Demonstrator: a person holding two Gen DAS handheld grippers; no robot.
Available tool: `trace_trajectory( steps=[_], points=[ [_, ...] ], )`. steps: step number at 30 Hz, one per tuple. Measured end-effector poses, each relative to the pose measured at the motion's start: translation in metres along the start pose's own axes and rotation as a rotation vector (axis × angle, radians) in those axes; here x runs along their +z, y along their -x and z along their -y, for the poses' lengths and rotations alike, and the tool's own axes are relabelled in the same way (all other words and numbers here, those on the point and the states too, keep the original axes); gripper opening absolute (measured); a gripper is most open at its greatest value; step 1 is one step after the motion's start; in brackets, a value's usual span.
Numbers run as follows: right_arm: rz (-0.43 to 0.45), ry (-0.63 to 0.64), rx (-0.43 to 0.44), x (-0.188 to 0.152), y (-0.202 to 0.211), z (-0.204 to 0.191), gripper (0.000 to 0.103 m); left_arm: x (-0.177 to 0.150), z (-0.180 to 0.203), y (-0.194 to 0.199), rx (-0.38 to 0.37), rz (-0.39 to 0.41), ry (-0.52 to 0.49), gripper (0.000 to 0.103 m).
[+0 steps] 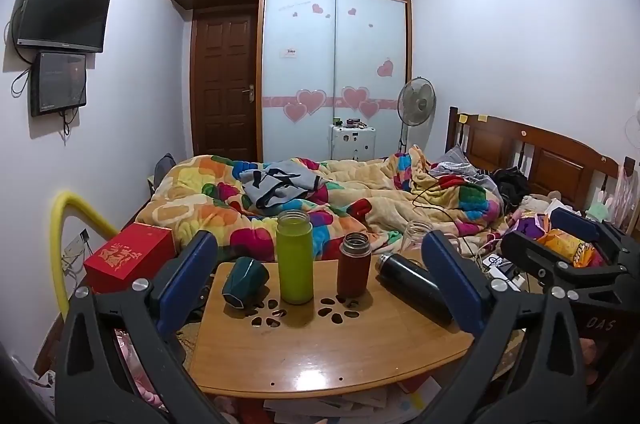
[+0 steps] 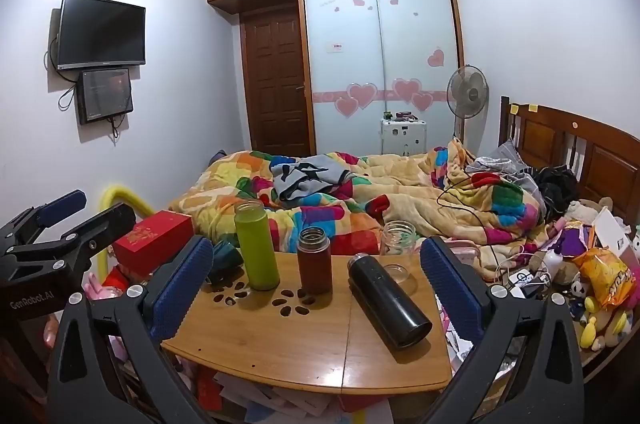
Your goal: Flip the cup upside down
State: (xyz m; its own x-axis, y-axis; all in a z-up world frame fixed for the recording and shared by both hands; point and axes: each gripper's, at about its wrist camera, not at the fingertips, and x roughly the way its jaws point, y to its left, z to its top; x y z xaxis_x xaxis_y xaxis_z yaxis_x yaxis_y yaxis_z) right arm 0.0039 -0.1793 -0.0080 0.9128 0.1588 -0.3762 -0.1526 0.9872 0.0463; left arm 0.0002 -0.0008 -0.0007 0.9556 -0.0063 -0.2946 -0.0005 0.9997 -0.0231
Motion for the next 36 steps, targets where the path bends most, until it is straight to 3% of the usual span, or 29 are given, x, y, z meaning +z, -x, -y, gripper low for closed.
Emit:
trace_trajectory(
  steps=[36],
  points=[
    [0.005, 0.011, 0.011, 0.006, 0.003, -0.002, 0.103, -0.001, -0.006, 0.0, -0.001, 0.002, 0.003, 0.103]
  ],
)
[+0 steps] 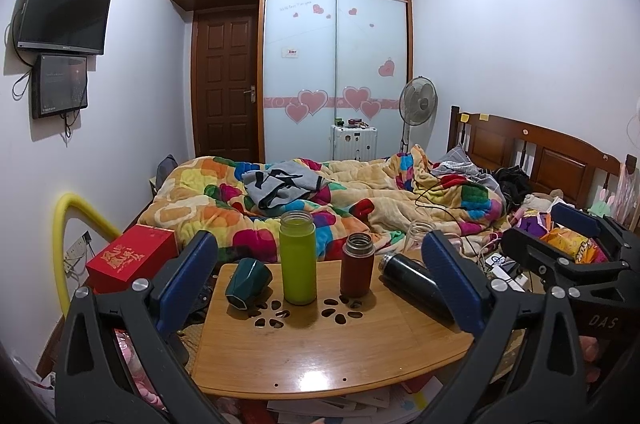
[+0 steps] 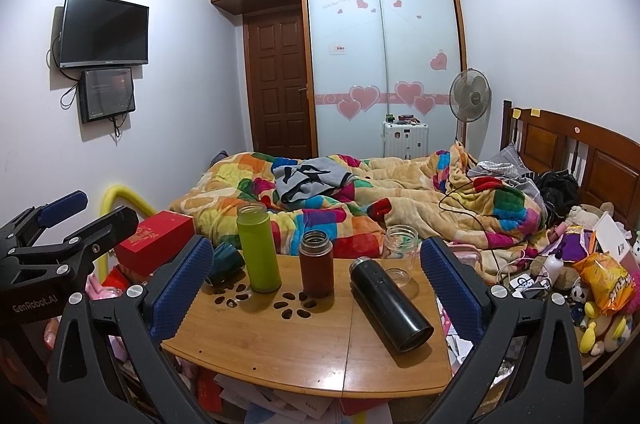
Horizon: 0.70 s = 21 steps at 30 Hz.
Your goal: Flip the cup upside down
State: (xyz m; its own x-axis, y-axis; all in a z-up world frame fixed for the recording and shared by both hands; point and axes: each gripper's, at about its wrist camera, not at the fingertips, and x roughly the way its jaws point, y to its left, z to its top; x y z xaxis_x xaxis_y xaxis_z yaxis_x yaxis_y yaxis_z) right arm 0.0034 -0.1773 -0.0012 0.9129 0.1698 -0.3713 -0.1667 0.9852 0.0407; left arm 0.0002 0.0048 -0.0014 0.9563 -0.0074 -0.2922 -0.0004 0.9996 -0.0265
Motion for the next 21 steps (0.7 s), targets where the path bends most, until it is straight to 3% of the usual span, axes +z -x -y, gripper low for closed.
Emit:
trace_trajectory(
  steps=[21],
  points=[
    [0.003, 0.001, 0.001, 0.002, -0.0012, -0.0028, 0.103, 0.0019, -0.0041, -0.0017, 0.005, 0.002, 0.0, 0.103]
  ],
)
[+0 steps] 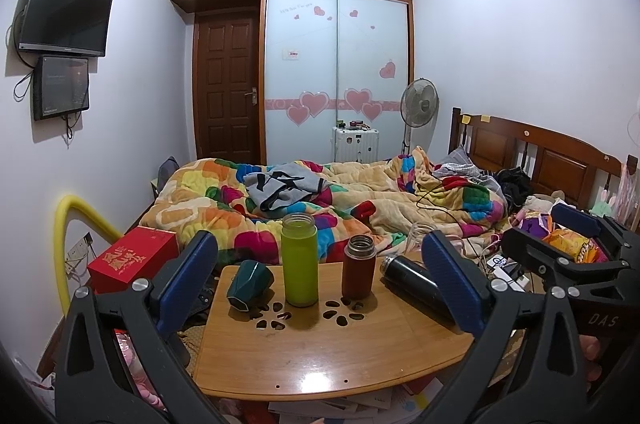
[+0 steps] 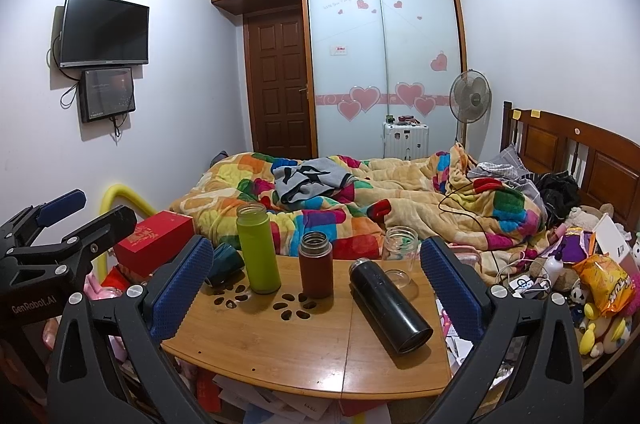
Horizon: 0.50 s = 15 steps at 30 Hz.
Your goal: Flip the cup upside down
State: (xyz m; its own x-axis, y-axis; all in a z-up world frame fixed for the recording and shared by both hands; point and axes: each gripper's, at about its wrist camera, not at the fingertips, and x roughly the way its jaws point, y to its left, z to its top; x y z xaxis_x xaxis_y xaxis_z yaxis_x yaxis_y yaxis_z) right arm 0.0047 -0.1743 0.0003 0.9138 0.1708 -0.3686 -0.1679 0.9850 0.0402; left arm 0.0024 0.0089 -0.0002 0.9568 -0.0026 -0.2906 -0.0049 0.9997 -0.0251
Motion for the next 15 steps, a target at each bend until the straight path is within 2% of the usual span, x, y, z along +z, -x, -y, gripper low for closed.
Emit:
trace_trajectory(
  steps=[15],
  points=[
    [-0.001, 0.0, 0.009, 0.0001, -0.0008, -0.0004, 0.103, 0.0018, -0.0039, 0.0021, 0.001, 0.002, -0.001, 0.103]
  ],
)
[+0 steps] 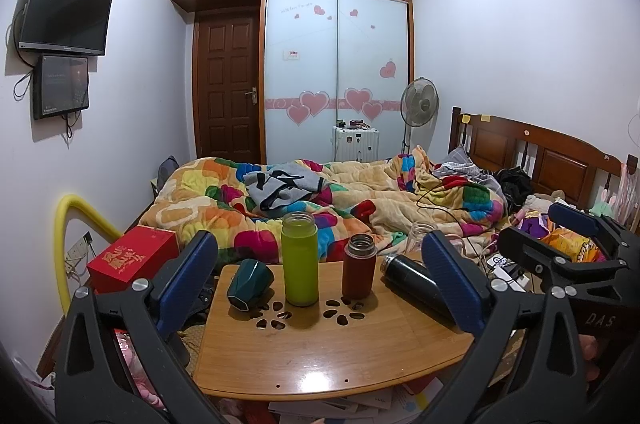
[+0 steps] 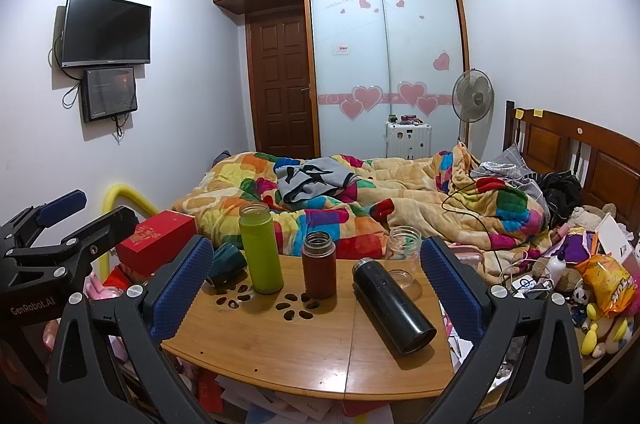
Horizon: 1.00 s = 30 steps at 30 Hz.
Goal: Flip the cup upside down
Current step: 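Move the left tool down and grasp the teal hexagonal cup's body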
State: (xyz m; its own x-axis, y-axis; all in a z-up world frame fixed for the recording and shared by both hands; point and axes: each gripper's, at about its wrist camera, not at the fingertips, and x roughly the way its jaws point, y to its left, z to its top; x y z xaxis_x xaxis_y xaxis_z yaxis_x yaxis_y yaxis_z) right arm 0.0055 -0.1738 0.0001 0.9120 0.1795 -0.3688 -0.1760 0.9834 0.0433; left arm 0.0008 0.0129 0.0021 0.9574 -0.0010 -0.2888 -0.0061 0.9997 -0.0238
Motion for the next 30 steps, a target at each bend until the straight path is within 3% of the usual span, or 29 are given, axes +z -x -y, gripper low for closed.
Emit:
trace_trajectory(
  steps=[7, 11, 18, 21, 24, 30],
  points=[
    [-0.007, -0.001, 0.005, -0.001, -0.01, 0.001, 0.103, -0.006, -0.013, -0.028, -0.005, -0.065, 0.011, 0.103],
    [-0.031, -0.001, 0.002, -0.004, -0.03, 0.007, 0.103, -0.019, -0.042, -0.079, 0.025, -0.202, 0.035, 0.103],
    [-0.112, -0.031, -0.01, -0.021, -0.078, 0.029, 0.103, -0.062, -0.112, -0.206, -0.038, -0.504, 0.143, 0.103],
    [-0.151, -0.035, -0.018, -0.028, -0.1, 0.035, 0.103, -0.084, -0.125, -0.26, -0.03, -0.626, 0.109, 0.086],
    [-0.186, -0.049, -0.017, -0.037, -0.118, 0.041, 0.103, -0.107, -0.136, -0.313, -0.02, -0.741, 0.079, 0.083],
    [-0.274, -0.079, -0.014, -0.057, -0.157, 0.053, 0.103, -0.13, -0.152, -0.371, -0.055, -0.815, 0.098, 0.082]
  ],
)
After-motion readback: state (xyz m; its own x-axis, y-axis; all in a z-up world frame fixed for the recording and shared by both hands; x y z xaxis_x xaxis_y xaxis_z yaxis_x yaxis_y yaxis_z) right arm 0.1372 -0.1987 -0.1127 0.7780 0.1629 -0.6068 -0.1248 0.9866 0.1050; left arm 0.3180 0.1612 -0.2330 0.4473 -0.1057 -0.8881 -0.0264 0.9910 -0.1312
